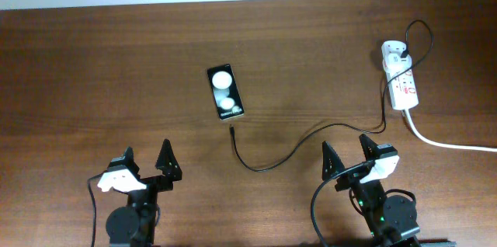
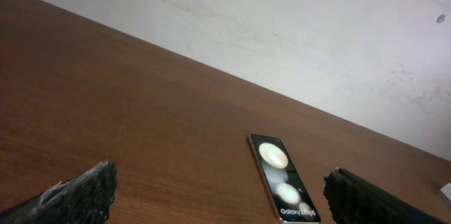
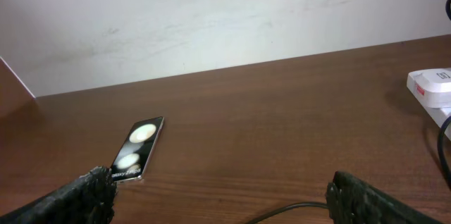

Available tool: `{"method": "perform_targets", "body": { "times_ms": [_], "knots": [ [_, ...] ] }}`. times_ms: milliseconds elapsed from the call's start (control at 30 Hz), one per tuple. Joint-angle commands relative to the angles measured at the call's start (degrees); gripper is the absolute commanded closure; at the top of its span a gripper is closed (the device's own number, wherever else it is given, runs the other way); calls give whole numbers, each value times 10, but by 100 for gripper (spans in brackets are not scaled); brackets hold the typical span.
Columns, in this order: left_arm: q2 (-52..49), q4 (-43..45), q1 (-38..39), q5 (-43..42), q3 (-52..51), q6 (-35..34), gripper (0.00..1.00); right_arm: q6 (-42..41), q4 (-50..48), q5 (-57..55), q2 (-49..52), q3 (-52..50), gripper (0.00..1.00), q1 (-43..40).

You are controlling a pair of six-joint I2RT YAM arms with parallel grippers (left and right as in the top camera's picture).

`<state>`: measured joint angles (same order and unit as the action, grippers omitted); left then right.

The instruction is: Plug charger to phone and switch on socket

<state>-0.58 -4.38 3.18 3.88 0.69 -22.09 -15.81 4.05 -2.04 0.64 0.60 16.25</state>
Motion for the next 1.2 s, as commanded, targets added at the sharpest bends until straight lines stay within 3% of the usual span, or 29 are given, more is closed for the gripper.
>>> {"method": "perform_targets", "body": {
  "times_ms": [0,1100,1167],
  "knots": [
    [2,-2,-3,0,-2,9,1,10,-2,-63,-4,-3,1,-2],
    [2,-2,-3,0,-2,9,1,10,-2,-63,-4,-3,1,-2],
    [2,-2,-3,-41,-2,9,1,10,-2,-63,-4,-3,1,-2]
  ]
}}
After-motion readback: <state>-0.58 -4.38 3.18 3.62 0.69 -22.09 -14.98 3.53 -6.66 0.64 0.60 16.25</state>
